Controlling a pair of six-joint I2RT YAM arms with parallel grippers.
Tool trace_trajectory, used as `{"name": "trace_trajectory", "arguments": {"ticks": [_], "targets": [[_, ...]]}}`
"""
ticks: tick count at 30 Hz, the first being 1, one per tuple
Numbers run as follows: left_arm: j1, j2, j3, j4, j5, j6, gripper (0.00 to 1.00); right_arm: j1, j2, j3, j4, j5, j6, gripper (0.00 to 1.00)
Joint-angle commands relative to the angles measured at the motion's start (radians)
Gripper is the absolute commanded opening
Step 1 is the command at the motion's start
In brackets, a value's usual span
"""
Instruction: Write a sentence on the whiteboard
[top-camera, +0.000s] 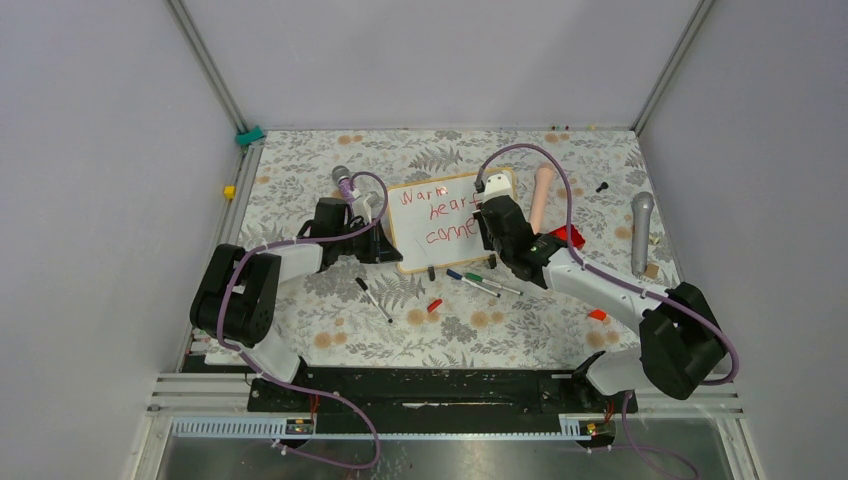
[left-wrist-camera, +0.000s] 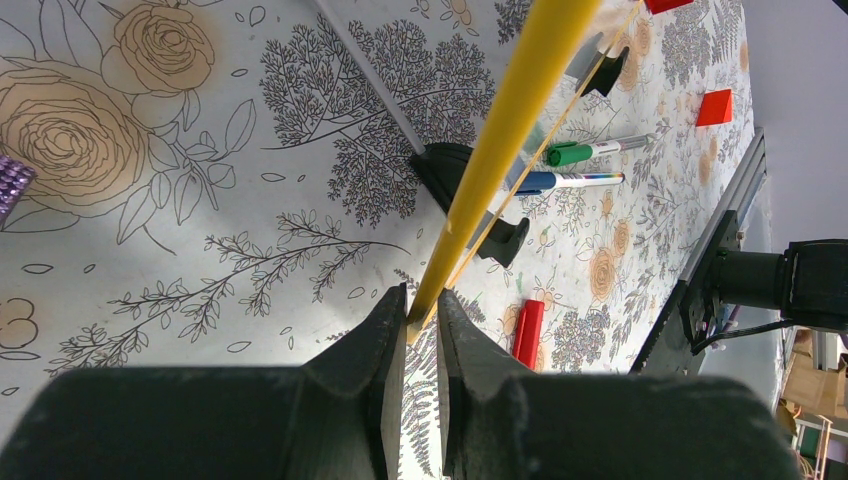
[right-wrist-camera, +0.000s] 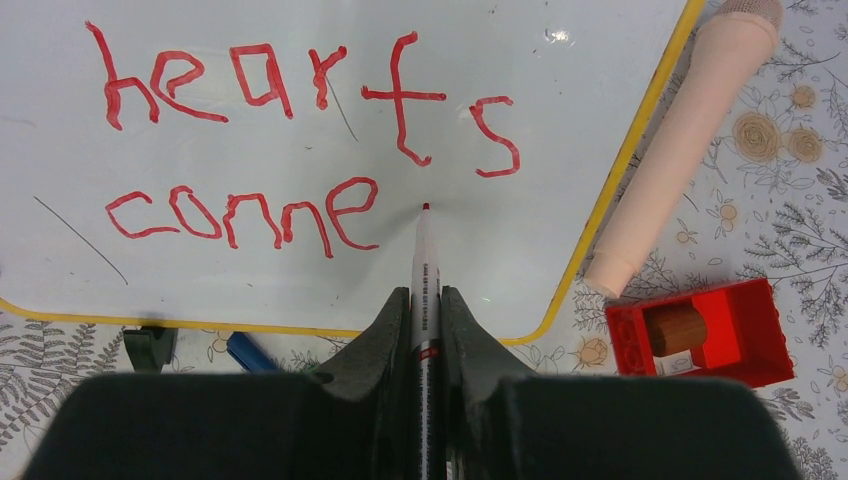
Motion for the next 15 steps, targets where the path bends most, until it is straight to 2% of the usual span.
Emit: {"name": "trace_trajectory", "arguments": {"ticks": [1,15], "targets": [[0.008,0.011,0.036,0.017,-0.032,0.008,0.01,-0.007,0.003,0.042,0.040,0.003,-0.007,0.00],[0.007,0.010,0.035,0.016,-0.033,0.008,0.01,-0.007,-0.014,0.029,0.016,-0.067,-0.009,0.00]]}}
